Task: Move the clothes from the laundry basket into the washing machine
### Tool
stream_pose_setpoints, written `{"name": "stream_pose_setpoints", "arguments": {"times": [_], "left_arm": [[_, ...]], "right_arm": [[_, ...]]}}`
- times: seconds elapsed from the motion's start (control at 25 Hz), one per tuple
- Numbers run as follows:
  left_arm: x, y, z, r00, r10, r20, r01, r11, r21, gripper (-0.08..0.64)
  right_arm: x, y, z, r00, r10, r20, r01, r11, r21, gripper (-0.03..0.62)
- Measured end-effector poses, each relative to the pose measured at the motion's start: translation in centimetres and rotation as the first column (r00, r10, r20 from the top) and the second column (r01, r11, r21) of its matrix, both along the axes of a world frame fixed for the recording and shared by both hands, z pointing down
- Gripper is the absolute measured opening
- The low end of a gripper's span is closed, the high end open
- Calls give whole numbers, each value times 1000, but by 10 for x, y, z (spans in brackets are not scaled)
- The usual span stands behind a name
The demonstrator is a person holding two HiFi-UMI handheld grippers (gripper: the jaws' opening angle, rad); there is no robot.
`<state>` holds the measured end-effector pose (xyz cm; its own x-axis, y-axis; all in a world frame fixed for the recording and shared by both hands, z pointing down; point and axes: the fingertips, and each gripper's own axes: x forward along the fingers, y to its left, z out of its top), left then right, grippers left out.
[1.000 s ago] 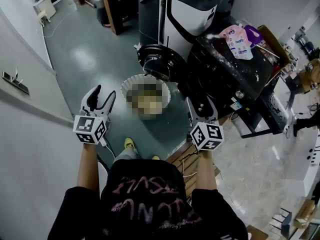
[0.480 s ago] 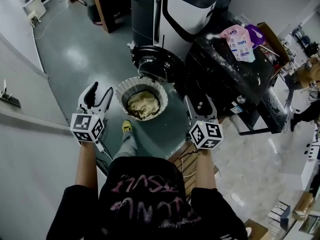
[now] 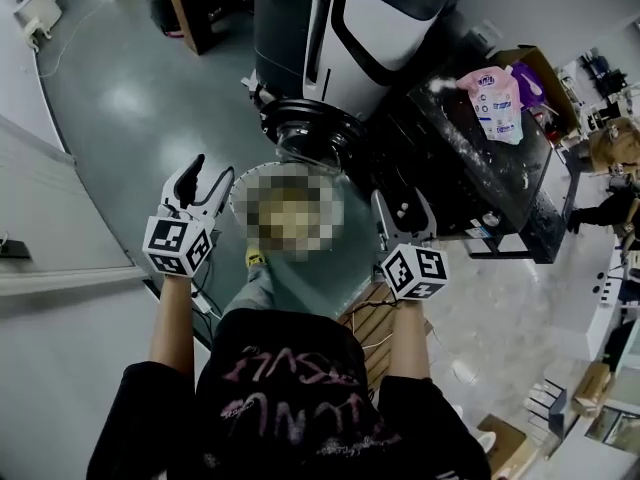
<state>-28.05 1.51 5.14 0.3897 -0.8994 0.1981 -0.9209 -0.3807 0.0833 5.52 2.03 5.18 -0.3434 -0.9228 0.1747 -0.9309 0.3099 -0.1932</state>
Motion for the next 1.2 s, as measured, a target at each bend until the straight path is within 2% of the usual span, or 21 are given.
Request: {"name": "stream_pose_setpoints", "arguments": {"times": [0.32, 0.52, 0.68, 0.84, 1.04, 1.2], "left_arm": [[-49, -66, 21, 998, 56, -25, -57, 997, -58, 261], [-57, -93, 44, 996, 74, -51, -79, 992, -99, 261], [-44, -106, 57, 993, 106, -52, -112, 985, -132, 261], [-21, -113, 59, 990, 138, -18, -139, 981, -134, 262], [3, -117, 51, 994, 104, -12, -105, 985, -133, 261], [22, -125, 49, 992, 121, 47, -114, 985, -131, 262]], "right_arm": [[-61, -51, 6, 999, 8, -42, -9, 1000, -30, 308], [-66, -66, 26, 998, 38, -47, -41, 996, -78, 308], [-56, -75, 34, 997, 58, -41, -62, 993, -96, 308], [-43, -85, 47, 998, 50, -24, -52, 993, -102, 308], [-19, -102, 48, 1000, 15, 17, -13, 995, -97, 308], [-2, -117, 47, 1000, -24, 11, 25, 996, -90, 308]]}}
